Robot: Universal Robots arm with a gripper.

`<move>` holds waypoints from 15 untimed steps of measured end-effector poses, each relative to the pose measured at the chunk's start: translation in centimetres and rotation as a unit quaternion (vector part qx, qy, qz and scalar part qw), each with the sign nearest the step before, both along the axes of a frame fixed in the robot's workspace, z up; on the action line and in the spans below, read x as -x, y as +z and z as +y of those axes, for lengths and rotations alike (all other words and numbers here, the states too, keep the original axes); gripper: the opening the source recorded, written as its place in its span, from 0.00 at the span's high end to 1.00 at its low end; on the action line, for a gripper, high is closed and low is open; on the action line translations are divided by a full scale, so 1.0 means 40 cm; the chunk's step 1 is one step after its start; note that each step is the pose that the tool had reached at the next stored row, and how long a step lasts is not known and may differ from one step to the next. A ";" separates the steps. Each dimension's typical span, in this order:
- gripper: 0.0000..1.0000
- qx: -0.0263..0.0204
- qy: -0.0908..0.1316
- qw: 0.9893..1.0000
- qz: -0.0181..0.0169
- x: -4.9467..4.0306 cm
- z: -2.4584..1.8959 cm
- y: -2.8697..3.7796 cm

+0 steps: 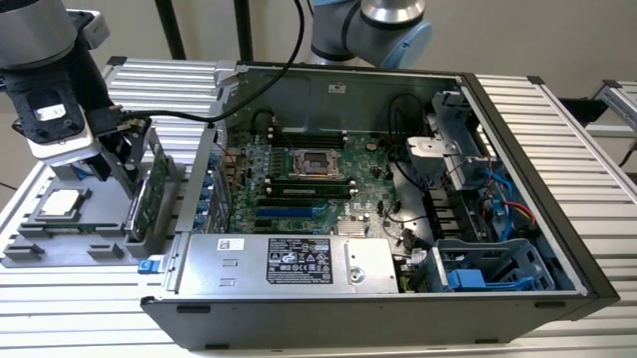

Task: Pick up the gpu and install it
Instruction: 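Pick up the gpu and move the gpu toward the slot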

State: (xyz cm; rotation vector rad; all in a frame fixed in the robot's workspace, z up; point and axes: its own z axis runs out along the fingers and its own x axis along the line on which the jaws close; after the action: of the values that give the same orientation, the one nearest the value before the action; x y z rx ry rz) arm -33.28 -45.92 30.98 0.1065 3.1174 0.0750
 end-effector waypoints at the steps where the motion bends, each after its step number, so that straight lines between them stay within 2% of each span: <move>1: 0.00 0.000 0.000 1.000 0.000 0.000 0.000 -0.001; 12: 0.00 0.000 0.000 1.000 0.000 0.000 0.000 -0.006; 15: 0.00 0.000 0.000 1.000 0.000 0.001 0.000 -0.016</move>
State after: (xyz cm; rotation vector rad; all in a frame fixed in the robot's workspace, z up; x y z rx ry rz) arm -33.32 -45.92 30.34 0.1066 3.1174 0.0750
